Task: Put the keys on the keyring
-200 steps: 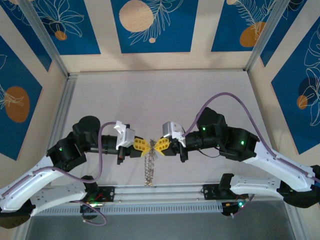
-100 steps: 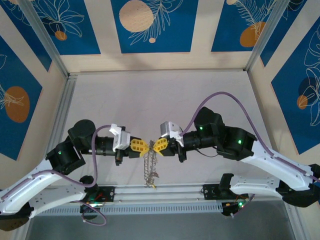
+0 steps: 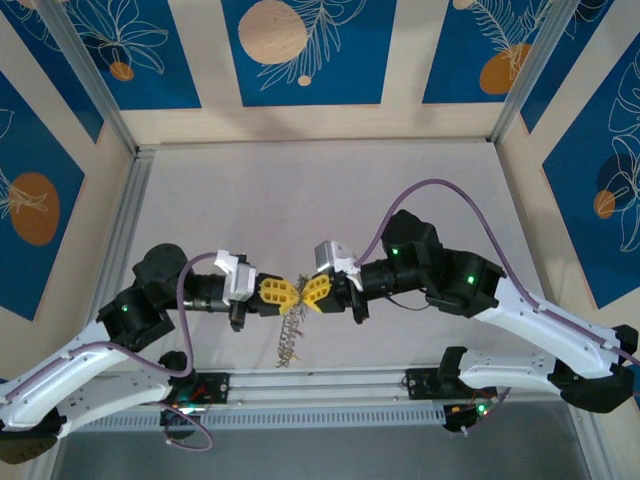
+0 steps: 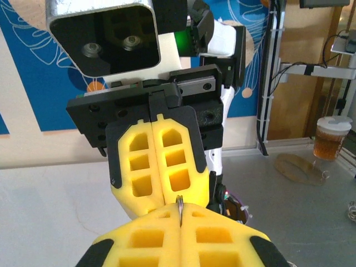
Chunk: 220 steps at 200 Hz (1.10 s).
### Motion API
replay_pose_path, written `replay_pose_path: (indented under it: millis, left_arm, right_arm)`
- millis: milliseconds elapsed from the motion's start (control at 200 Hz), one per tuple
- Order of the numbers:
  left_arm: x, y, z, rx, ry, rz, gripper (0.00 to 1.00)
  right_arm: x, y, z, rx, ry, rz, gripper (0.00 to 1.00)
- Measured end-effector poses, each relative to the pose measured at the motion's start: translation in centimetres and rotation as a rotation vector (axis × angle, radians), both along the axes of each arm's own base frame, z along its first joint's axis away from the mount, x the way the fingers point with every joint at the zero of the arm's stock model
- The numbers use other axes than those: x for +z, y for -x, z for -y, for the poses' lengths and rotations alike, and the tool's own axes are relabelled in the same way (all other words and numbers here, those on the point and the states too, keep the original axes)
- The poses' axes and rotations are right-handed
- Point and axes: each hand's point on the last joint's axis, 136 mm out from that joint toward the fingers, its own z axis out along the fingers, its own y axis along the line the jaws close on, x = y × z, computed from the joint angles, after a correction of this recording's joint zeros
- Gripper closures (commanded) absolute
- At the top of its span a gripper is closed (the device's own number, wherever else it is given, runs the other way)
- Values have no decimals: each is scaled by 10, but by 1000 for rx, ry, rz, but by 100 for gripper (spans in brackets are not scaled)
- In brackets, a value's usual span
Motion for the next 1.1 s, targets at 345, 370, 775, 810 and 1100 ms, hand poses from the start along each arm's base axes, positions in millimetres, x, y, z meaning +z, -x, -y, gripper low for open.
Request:
replay_pose_path:
  millis: [345, 370, 775, 810, 1100]
  left_arm:
    - [4, 0, 1, -3, 15, 4, 100]
    - [4, 0, 1, -3, 15, 3, 100]
    - [-6, -3, 4, 2, -28, 5, 100]
    - [-7, -3, 4, 3, -36, 7, 100]
    - [-22, -11, 8, 25, -100, 12, 100]
  right_arm:
    - [9, 2, 15, -33, -67, 36, 100]
    - [10, 2, 16, -34, -71, 38, 100]
    - [13, 3, 22, -47, -87, 46, 100]
    - [14, 4, 23, -48, -90, 46, 100]
    - [12, 0, 22, -61, -84, 46, 100]
